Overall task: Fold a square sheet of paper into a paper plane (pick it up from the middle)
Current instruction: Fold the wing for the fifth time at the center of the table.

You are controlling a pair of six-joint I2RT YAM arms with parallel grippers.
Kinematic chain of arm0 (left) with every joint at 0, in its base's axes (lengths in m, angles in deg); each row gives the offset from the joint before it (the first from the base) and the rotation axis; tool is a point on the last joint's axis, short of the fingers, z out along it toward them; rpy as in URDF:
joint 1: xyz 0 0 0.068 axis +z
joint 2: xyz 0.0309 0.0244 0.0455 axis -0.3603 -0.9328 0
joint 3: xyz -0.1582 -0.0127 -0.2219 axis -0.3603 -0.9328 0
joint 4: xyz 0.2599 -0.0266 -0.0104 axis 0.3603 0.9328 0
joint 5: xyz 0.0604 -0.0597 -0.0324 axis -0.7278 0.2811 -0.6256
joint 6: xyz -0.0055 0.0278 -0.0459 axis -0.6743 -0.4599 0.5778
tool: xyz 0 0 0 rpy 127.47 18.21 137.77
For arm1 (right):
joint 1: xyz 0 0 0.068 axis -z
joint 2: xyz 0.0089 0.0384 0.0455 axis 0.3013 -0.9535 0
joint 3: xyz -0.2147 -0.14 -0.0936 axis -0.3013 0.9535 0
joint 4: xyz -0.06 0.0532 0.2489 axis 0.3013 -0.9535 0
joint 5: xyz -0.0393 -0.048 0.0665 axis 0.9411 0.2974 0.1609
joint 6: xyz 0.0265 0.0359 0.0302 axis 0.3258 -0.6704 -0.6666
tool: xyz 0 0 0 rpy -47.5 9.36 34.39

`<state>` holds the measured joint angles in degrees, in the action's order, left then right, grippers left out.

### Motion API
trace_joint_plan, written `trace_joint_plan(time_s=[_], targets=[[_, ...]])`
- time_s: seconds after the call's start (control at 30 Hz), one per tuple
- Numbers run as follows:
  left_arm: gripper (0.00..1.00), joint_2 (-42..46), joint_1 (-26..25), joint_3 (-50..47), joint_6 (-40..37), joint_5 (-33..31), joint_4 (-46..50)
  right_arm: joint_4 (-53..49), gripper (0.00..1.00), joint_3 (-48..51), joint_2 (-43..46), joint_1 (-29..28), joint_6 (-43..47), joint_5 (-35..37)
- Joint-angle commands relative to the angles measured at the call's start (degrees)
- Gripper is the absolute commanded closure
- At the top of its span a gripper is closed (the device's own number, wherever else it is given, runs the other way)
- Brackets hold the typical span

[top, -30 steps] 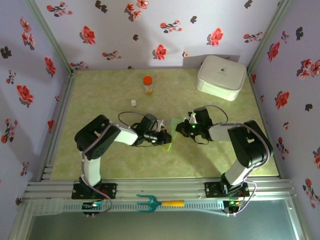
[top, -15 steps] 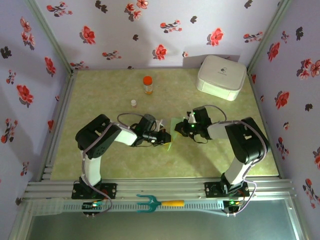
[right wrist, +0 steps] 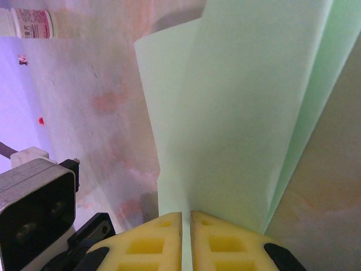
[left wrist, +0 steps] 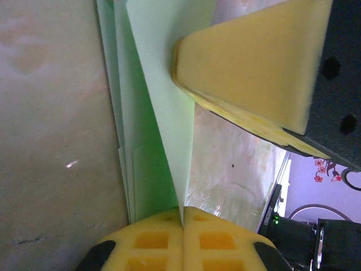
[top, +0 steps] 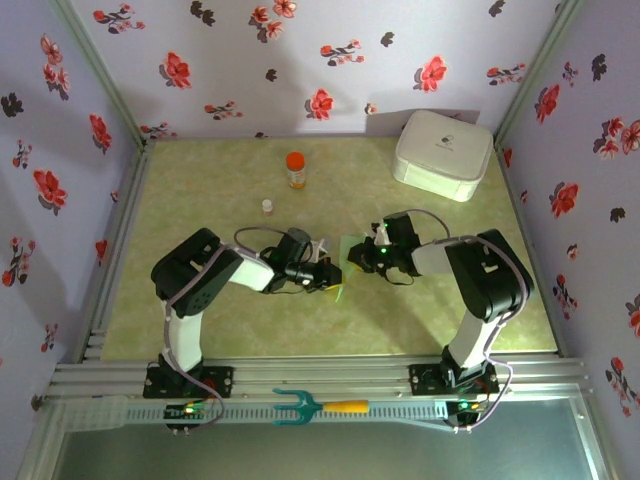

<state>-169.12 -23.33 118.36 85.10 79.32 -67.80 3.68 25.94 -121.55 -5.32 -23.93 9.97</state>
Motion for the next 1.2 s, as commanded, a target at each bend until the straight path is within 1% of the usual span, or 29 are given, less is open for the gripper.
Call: trace_joint_plan(time_s=[0.0, 0.13, 0.23, 0.33, 0.47, 0.6, 0.73, 0.8, 0.87, 0.93, 0.97, 1.07, 1.1, 1.17], targets=[[1.0, -2.4, 0.6, -1.5, 0.5, -2.6, 2.3, 0.7, 0.87, -1.2, -1.4, 0.5, 1.4, 0.1], [1.0, -2.3, 0.6, -1.6, 0.6, -2.6, 2.4, -2.7, 0.87, -1.5, -2.9, 0.4, 2.2, 2.5], [0.97, -2.1, 0.7, -1.8, 0.3, -2.9, 3.0, -4.0, 0.87, -1.2, -3.5, 0.5, 2.2, 3.9], [0.87, -1.2, 0.6, -2.1, -0.2, -2.7, 3.8, -6.5, 0.88, -1.8, -3.9, 0.4, 2.4, 4.9], [0.83, 0.8, 0.3, -2.1, -1.9, -1.7, 6.6, -8.3, 0.88, -2.1, -3.6, 0.4, 2.7, 5.7], [0.9, 1.8, -0.5, -2.6, -2.8, -0.8, 8.1, -9.7, 0.88, -2.3, -3.3, 0.4, 2.9, 6.5], [1.0, 2.1, -1.2, -2.6, -3.2, 0.2, 8.6, -10.5, 0.89, -2.4, -3.3, 0.4, 3.0, 6.8], [1.0, 2.1, -1.5, -2.3, -3.4, 0.6, 9.2, -10.9, 0.89, -2.5, -3.2, 0.3, 3.1, 7.0], [0.97, 2.4, -1.6, -2.2, -3.7, 0.6, 9.9, -11.2, 0.89, -2.6, -3.1, 0.3, 3.1, 7.3], [0.87, 2.9, -1.7, -2.4, -4.2, 0.6, 11.3, -11.9, 0.89, -2.7, -2.9, 0.3, 3.3, 7.5], [0.86, 3.3, -1.8, -2.5, -4.5, 0.5, 11.9, -12.3, 0.89, -2.7, -2.9, 0.3, 3.5, 7.7], [0.86, 4.5, -2.0, -2.7, -5.7, 0.5, 13.8, -12.6, 0.89, -2.8, -2.9, 0.2, 3.5, 8.0], [0.89, 4.7, -2.0, -2.7, -5.9, 0.5, 14.3, -12.6, 0.9, -2.8, -2.9, 0.2, 3.6, 8.1], [0.98, 4.9, -2.1, -2.7, -6.7, 0.5, 15.4, -12.9, 0.9, -2.9, -2.7, 0.2, 3.6, 8.2]])
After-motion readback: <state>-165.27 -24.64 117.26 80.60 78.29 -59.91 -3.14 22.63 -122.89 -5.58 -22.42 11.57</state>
